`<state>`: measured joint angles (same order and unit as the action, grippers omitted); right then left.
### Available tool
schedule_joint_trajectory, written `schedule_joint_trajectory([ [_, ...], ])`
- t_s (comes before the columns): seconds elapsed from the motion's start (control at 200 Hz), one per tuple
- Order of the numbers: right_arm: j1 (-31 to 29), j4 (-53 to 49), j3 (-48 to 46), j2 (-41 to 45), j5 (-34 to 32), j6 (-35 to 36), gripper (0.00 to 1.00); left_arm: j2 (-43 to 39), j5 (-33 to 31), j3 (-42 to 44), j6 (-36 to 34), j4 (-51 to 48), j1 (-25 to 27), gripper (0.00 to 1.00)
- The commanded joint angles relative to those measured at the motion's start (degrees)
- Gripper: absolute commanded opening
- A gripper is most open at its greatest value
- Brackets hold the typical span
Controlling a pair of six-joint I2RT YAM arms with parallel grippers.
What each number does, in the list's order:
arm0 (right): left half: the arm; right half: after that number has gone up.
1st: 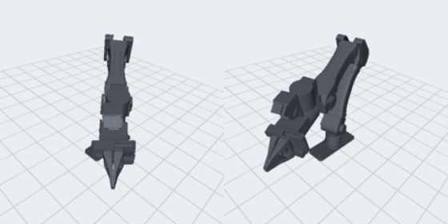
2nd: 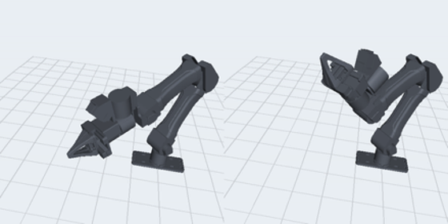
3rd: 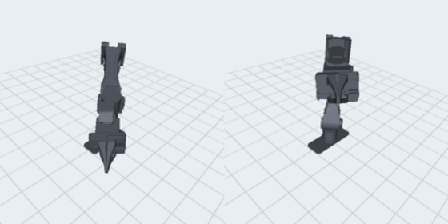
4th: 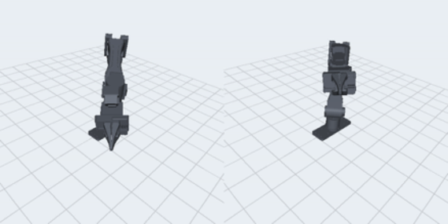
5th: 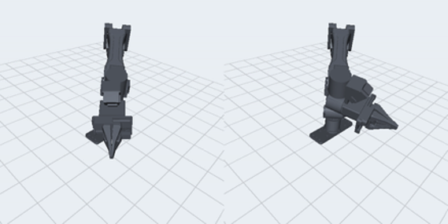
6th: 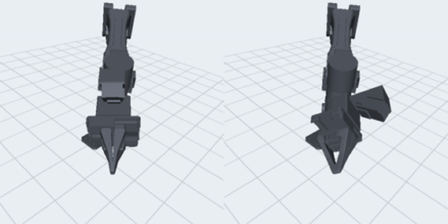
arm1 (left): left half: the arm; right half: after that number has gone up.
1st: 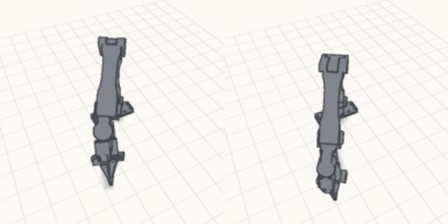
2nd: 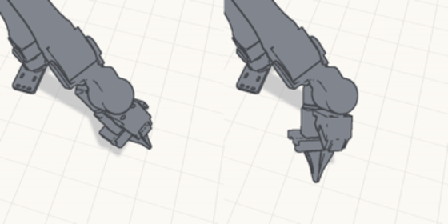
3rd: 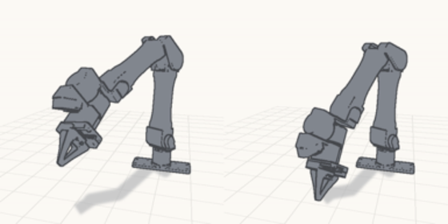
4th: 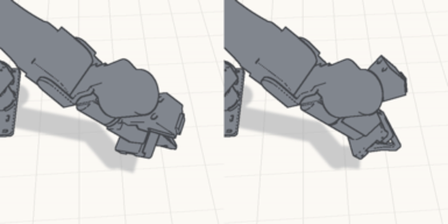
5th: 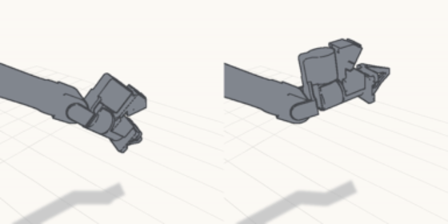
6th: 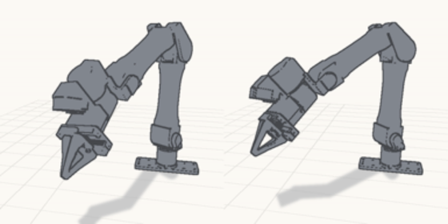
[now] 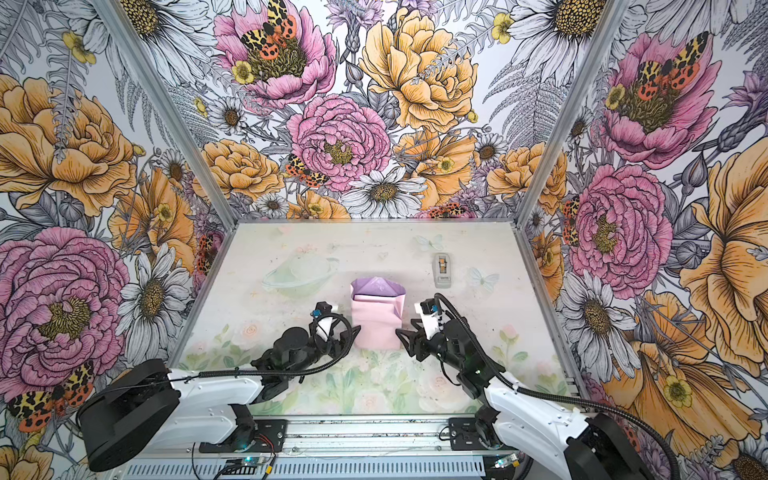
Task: Wrap the gift box in paper
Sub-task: 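Hold the upright box with both grippers, right gripper at the open paper top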
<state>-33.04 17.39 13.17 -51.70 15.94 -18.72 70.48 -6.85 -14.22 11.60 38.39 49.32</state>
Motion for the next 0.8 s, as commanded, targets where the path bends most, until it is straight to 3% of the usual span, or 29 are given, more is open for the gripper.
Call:
schedule_joint_trajectory([
  [0.0,-0.1,1.52,3.86,-0.1,1.97,0.62,0.64,-2.2,1.7,-3.19,1.51,-2.97,-0.12,0.72],
  [0.44,0.41,0.54,4.88,-0.07,1.19,-2.25,0.76,-6.77,0.35,-3.43,0.85,-7.8,-0.45,0.75],
  [0.796,0.33,1.03,4.59,-8.89,5.72,-2.02,0.61,2.28,4.3,-2.78,2.47,-1.57,-0.83,0.66],
])
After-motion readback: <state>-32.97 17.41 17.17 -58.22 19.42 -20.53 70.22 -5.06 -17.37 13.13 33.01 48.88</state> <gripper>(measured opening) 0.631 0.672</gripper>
